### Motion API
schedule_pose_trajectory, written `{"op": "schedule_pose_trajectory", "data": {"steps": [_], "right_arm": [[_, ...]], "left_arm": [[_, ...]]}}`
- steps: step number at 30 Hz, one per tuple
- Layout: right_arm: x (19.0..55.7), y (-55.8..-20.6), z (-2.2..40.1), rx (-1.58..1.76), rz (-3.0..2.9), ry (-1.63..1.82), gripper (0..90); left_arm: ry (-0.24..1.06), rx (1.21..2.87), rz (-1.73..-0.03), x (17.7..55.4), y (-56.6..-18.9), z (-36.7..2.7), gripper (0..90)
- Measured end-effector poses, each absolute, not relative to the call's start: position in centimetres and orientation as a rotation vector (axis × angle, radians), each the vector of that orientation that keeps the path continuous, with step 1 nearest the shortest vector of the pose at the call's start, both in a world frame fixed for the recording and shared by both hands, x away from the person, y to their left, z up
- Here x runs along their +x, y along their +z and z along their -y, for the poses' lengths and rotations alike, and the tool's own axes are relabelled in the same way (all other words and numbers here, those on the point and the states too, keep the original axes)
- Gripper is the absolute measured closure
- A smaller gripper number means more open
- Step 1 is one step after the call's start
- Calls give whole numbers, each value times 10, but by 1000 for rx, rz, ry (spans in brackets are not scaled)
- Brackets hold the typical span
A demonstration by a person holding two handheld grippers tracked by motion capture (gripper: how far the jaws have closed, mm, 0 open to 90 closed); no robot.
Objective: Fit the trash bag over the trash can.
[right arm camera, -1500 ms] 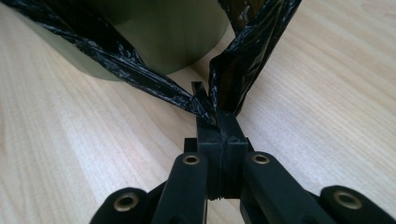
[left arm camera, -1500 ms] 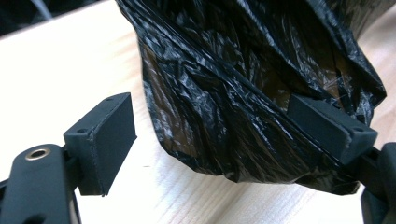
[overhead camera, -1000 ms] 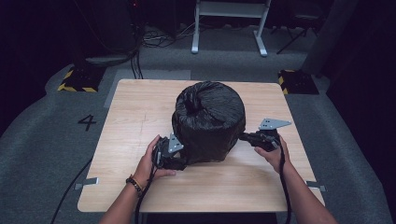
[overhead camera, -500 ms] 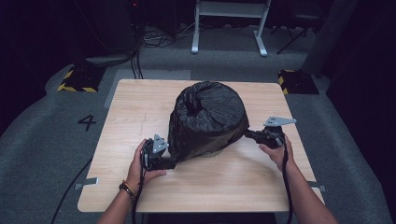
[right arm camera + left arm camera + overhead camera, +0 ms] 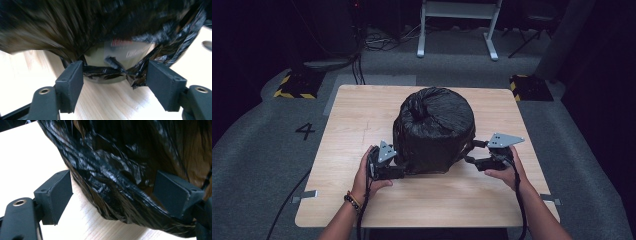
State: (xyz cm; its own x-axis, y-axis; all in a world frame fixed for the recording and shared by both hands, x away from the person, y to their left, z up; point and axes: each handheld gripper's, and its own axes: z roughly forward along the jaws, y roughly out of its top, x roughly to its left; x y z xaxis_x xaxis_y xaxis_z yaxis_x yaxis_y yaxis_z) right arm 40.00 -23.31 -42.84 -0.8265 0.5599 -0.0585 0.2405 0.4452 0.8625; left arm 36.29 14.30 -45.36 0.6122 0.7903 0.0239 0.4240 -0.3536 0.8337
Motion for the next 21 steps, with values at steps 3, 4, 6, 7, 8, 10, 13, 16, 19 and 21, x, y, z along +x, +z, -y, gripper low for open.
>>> {"op": "schedule_pose_trajectory", "data": {"steps": [3, 4, 6, 7, 8, 10, 13, 16, 19, 21], "right_arm": [[392, -424, 231, 650, -2350, 1394, 288], [390, -423, 231, 646, -2351, 1413, 286], [386, -421, 227, 633, -2356, 1422, 286], [386, -421, 226, 628, -2360, 1422, 287], [386, -421, 226, 632, -2359, 1425, 287], [386, -420, 228, 644, -2350, 1441, 285], [386, -418, 235, 662, -2329, 1476, 273], [384, -414, 242, 655, -2324, 1502, 239], [383, -410, 251, 653, -2309, 1531, 217], [382, -405, 257, 668, -2290, 1542, 225]], "left_arm": [[547, 1972, -967, 365, -451, -143, 165], [552, 1971, -975, 365, -449, -142, 165], [563, 1979, -966, 366, -446, -142, 164], [581, 1980, -960, 364, -445, -142, 164], [586, 1981, -957, 363, -444, -142, 162], [591, 1989, -946, 361, -444, -145, 161], [594, 1996, -957, 358, -447, -150, 160], [597, 2003, -941, 352, -449, -155, 160], [598, 2003, -914, 345, -447, -159, 160], [583, 2015, -888, 341, -446, -162, 160]]}}
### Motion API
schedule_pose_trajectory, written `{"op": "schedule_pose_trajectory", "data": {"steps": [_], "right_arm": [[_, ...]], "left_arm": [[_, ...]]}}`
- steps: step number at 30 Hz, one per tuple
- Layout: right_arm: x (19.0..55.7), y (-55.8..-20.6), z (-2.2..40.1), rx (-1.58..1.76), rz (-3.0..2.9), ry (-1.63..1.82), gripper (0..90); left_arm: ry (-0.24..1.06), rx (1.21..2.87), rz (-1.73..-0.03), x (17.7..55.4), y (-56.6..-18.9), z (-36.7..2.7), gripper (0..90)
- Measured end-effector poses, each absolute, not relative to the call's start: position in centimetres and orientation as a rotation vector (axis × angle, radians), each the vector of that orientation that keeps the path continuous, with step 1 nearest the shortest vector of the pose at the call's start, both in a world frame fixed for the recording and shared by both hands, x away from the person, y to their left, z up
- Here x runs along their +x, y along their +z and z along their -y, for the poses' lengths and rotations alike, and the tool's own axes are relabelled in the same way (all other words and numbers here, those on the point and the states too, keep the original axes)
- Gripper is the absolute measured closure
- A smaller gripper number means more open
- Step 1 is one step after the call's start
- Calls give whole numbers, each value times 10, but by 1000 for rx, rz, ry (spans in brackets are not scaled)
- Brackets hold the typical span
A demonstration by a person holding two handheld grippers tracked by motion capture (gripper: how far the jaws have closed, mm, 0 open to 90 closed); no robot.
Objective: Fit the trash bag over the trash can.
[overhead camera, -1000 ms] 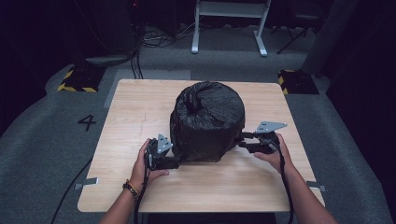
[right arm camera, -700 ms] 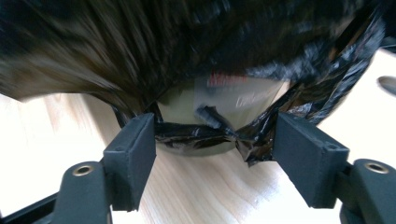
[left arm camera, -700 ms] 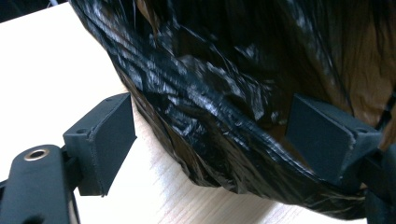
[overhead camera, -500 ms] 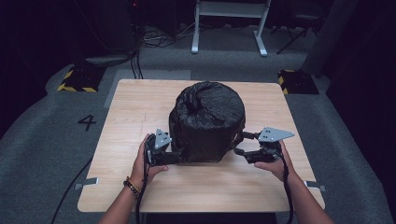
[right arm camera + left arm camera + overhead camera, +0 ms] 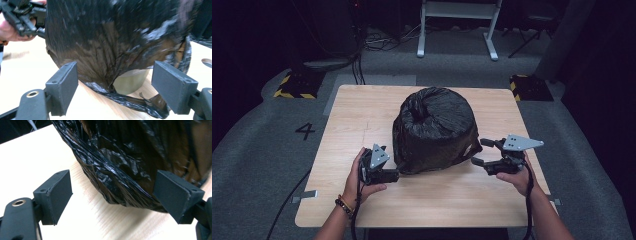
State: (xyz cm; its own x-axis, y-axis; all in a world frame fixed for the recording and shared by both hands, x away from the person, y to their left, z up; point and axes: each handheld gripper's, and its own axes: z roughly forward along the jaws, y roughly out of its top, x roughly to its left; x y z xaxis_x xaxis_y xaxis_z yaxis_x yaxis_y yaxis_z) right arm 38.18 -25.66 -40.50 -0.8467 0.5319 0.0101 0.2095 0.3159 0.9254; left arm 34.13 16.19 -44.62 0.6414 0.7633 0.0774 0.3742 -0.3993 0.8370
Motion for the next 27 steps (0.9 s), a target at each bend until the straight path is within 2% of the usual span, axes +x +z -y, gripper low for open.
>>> {"op": "schedule_pose_trajectory", "data": {"steps": [5, 14, 20, 27], "right_arm": [[381, -385, 265, 647, -2241, 1564, 242], [388, -348, 262, 601, -2182, 1554, 262], [401, -319, 246, 574, -2165, 1543, 282], [424, -301, 216, 563, -2221, 1485, 309]], "left_arm": [[547, 2090, -859, 332, -453, -169, 160], [475, 2190, -905, 325, -483, -179, 161], [438, 2255, -919, 326, -496, -180, 161], [405, 2233, -935, 331, -502, -184, 158]]}}
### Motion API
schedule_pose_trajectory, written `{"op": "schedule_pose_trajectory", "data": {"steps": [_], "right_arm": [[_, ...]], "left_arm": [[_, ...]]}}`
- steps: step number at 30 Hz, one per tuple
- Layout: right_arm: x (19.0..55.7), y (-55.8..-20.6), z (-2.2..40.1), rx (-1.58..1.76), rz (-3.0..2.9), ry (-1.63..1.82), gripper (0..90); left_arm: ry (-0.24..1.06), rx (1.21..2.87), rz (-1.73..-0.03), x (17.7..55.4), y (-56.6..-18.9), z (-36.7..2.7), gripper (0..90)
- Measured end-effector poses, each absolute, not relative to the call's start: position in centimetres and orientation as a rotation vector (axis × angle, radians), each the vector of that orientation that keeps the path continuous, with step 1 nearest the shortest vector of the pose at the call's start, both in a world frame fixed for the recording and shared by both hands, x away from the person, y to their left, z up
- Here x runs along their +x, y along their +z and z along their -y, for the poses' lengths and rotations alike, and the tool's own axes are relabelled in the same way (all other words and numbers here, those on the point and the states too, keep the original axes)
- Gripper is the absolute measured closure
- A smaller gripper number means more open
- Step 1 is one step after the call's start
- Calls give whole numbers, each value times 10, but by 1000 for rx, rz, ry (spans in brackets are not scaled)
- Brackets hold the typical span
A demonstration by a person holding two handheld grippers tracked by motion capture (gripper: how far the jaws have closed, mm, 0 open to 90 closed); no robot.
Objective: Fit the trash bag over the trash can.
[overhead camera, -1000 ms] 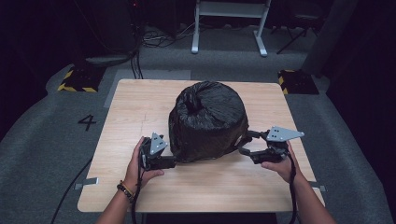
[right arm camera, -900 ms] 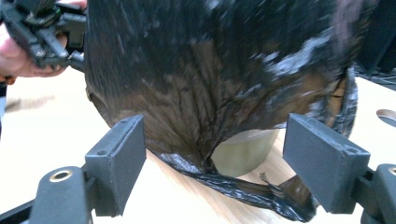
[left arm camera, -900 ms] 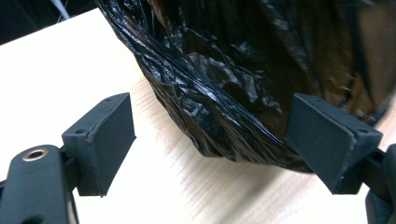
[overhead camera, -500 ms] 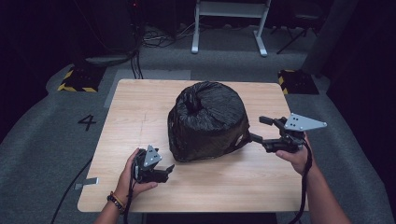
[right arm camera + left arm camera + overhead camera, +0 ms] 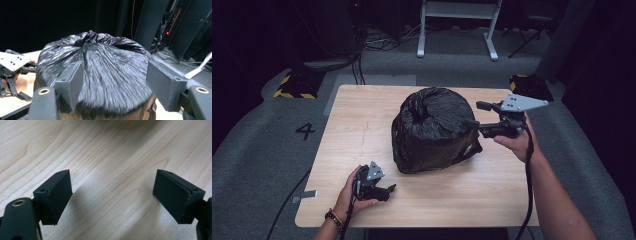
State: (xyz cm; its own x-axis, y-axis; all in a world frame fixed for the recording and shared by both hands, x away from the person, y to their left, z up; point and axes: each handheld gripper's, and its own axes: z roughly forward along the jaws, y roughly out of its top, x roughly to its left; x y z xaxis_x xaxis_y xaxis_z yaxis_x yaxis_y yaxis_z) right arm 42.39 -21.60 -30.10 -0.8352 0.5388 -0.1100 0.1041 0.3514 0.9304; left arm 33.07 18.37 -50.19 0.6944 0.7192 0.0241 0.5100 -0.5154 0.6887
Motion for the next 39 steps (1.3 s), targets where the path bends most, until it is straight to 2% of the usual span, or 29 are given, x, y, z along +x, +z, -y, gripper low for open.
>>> {"op": "schedule_pose_trajectory", "data": {"steps": [9, 17, 30, 39], "right_arm": [[449, -299, 171, 564, -2283, 1446, 343], [465, -311, 139, 555, -2383, 1323, 348], [479, -326, 123, 550, -2618, 933, 350], [489, -334, 118, 567, -2727, 787, 345]], "left_arm": [[367, 2224, -955, 334, -503, -184, 153], [369, 2224, -961, 334, -503, -185, 153], [362, 2220, -965, 334, -503, -185, 154], [360, 2218, -965, 335, -503, -185, 154]]}}
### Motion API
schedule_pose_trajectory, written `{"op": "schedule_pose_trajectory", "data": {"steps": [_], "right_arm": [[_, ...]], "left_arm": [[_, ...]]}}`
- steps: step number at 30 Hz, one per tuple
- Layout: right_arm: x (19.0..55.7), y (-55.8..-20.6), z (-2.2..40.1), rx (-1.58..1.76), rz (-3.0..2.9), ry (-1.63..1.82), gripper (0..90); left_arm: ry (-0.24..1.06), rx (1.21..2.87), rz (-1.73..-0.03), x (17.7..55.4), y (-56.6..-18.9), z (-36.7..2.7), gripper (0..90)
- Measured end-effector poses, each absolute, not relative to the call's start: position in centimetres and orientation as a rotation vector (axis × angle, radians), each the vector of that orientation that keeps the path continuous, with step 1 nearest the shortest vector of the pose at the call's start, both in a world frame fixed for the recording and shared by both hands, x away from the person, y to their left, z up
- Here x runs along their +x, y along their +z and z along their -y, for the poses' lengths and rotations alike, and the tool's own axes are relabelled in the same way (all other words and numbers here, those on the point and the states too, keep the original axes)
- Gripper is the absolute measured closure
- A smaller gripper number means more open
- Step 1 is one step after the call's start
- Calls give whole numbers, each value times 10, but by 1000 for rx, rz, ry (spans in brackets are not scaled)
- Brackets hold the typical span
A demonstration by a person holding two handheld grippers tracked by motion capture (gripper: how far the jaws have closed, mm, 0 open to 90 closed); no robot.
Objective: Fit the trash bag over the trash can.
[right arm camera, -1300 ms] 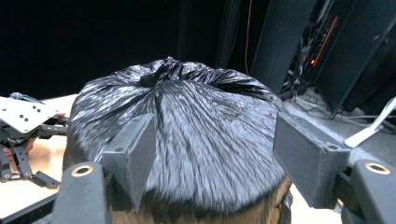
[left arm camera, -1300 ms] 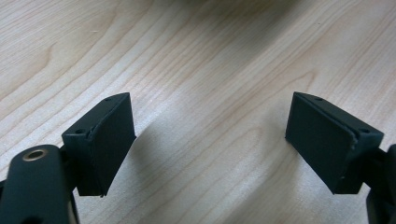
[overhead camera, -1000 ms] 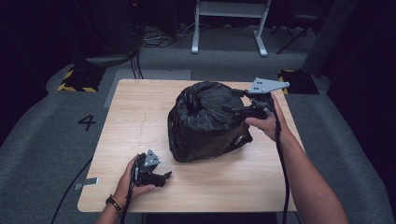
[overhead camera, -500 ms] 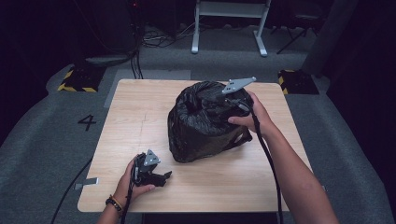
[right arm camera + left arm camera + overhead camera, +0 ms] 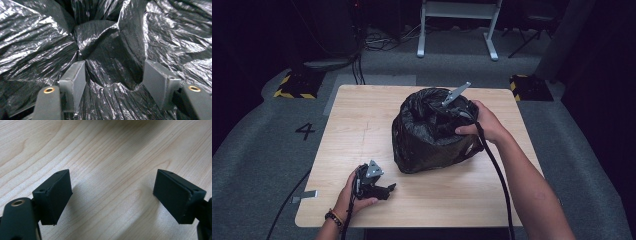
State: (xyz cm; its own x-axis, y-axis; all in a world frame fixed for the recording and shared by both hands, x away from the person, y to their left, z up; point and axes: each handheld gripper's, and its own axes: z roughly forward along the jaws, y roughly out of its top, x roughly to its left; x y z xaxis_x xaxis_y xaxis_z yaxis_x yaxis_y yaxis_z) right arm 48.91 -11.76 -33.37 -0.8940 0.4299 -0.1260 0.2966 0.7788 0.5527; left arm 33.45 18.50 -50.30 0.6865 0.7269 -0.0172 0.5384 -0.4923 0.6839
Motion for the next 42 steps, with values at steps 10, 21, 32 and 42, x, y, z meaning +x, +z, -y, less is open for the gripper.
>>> {"op": "schedule_pose_trajectory", "data": {"steps": [10, 21, 32, 42], "right_arm": [[494, -337, 107, 552, -2791, 542, 285], [494, -340, 99, 529, -2817, 398, 280], [490, -337, 105, 510, -2752, 542, 271], [484, -333, 115, 543, -2665, 750, 260]], "left_arm": [[360, 2221, -965, 335, -503, -185, 154], [359, 2219, -965, 335, -503, -185, 154], [355, 2217, -969, 334, -503, -185, 154], [355, 2219, -968, 335, -503, -185, 153]]}}
